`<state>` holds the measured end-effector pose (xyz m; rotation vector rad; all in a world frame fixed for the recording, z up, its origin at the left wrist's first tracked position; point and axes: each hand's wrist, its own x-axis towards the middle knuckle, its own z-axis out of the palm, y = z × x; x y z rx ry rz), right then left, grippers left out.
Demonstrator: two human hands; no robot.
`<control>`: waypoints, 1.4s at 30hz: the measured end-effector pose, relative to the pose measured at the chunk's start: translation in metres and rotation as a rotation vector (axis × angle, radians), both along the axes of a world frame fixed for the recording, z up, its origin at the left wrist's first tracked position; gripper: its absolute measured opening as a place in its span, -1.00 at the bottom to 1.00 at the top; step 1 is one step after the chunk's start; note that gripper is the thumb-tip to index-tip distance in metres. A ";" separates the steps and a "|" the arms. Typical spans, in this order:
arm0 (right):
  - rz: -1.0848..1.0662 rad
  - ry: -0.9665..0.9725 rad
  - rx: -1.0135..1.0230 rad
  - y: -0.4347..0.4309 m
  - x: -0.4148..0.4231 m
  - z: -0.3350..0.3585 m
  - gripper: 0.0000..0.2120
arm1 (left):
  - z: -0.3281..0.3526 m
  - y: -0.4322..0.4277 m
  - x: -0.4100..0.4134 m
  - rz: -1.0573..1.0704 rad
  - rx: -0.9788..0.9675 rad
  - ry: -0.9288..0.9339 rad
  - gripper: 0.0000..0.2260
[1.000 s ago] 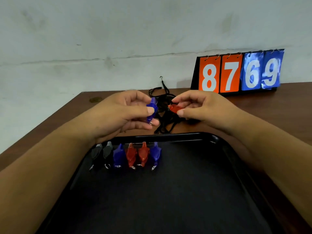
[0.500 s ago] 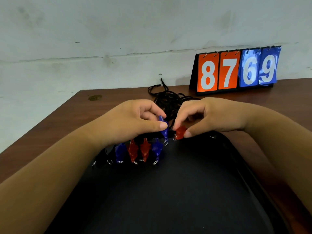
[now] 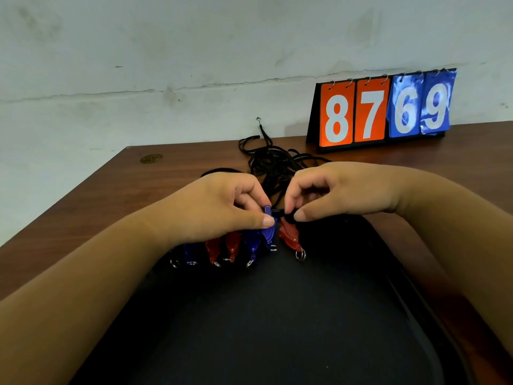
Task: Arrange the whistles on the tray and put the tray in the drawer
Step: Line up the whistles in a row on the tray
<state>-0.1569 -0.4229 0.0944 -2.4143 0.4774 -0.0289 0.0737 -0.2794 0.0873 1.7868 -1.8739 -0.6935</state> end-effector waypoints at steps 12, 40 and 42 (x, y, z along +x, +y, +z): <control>0.002 0.063 -0.076 0.003 0.007 -0.005 -0.82 | -0.008 -0.004 0.009 -0.096 -0.086 -0.192 -0.85; -0.230 -0.186 -0.029 -0.008 0.011 -0.020 -0.82 | -0.014 -0.012 0.016 -0.041 -0.079 -0.138 -0.78; -0.291 -0.235 -0.046 -0.009 0.011 -0.022 -0.80 | -0.014 -0.013 0.016 -0.001 -0.089 -0.121 -0.76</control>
